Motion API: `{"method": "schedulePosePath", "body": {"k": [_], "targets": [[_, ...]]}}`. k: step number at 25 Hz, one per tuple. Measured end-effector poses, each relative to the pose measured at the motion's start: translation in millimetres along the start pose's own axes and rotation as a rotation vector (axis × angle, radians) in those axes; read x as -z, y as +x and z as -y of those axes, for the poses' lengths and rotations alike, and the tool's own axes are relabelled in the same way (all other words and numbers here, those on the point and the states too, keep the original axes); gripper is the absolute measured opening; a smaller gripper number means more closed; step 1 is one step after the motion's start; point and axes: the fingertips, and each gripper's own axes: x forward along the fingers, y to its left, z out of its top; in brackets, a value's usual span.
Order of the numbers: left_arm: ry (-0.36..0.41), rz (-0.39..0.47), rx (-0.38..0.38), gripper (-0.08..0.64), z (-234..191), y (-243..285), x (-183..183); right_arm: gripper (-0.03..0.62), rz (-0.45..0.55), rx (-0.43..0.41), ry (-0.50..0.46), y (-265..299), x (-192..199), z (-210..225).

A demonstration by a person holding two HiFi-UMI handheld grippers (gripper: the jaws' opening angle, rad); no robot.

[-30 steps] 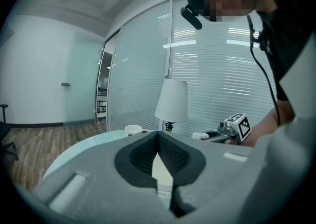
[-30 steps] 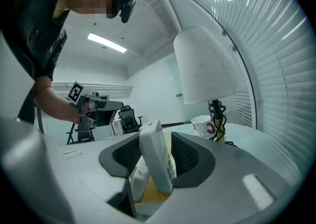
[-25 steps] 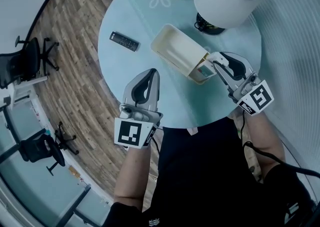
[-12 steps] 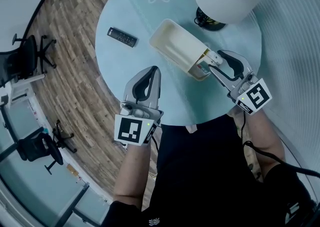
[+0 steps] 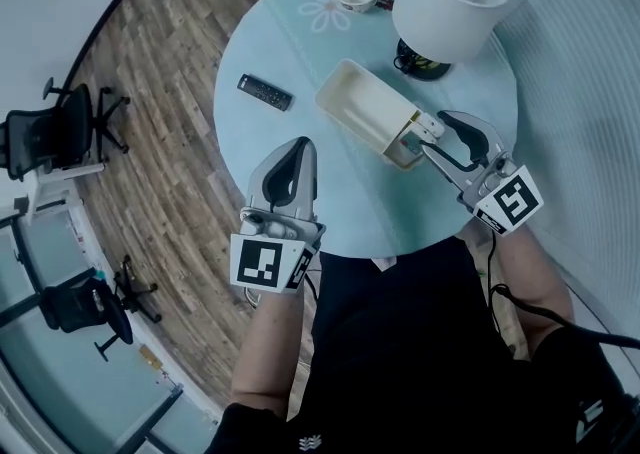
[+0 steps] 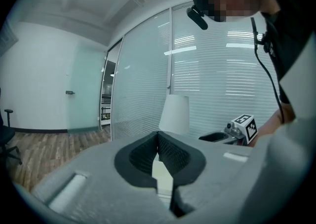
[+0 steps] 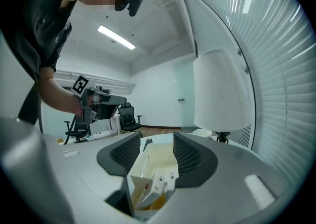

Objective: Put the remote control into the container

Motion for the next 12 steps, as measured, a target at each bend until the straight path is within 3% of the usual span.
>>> {"method": "schedulePosePath", "body": {"k": [3,6,8,12], "targets": [[-0.001,0.021,0.003,0.000,-10,-13,-8,0.207,0.028,0.029,-0.005,3,-23,-12],[-0.018,0.047,0.022,0.000,-27,-15,-15,0.169,0.041,0.124,-0.034,7,-43,-15],[-0.023,0.056,0.046,0.000,-39,-18,-19,0.147,0.033,0.211,-0.007,5,-41,-11],[-0.013,0.053,0.122,0.000,-59,-17,-23,0.172,-0.009,0.315,0.070,5,-26,-15]]}}
